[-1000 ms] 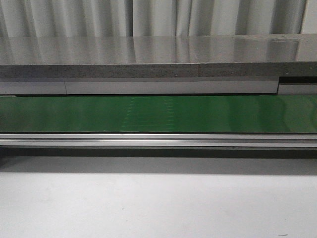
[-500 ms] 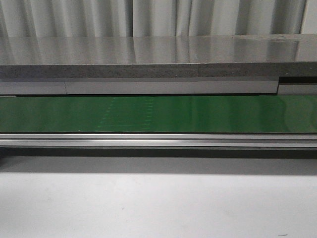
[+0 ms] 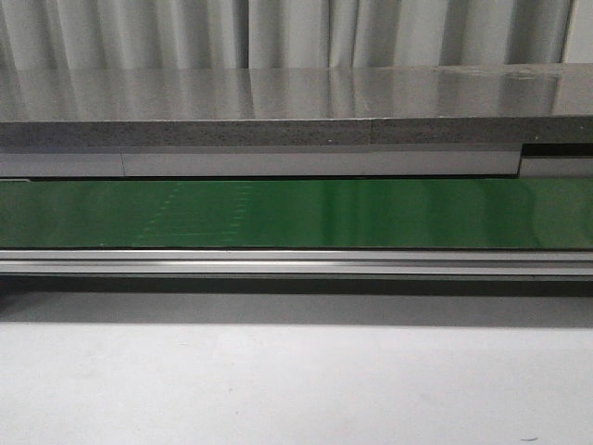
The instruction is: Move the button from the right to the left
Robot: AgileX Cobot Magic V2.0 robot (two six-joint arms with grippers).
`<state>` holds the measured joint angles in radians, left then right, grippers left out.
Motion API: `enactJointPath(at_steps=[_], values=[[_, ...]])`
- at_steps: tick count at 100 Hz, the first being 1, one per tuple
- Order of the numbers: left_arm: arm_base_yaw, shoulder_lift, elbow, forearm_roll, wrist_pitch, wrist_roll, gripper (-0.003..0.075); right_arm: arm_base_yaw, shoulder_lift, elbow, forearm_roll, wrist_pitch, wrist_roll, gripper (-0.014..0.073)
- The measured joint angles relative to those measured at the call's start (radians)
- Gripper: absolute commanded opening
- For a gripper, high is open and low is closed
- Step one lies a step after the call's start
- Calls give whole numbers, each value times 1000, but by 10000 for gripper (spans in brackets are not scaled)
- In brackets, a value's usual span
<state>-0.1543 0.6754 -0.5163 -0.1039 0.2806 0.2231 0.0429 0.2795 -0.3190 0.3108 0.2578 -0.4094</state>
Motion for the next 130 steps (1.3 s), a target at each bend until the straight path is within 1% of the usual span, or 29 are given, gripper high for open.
enactJointPath(at_steps=[15,30,109,130], values=[[0,-44,38,-4,-15,0,188,0,0,0,0,0,0,-68],[0,-48,40,-10,-23,0,5,0,0,0,0,0,0,-68],[0,-48,40,-11,-26,0,5,0,0,0,0,0,0,-68],[0,-48,40,44,-29,0,5,0,0,0,0,0,0,-68]])
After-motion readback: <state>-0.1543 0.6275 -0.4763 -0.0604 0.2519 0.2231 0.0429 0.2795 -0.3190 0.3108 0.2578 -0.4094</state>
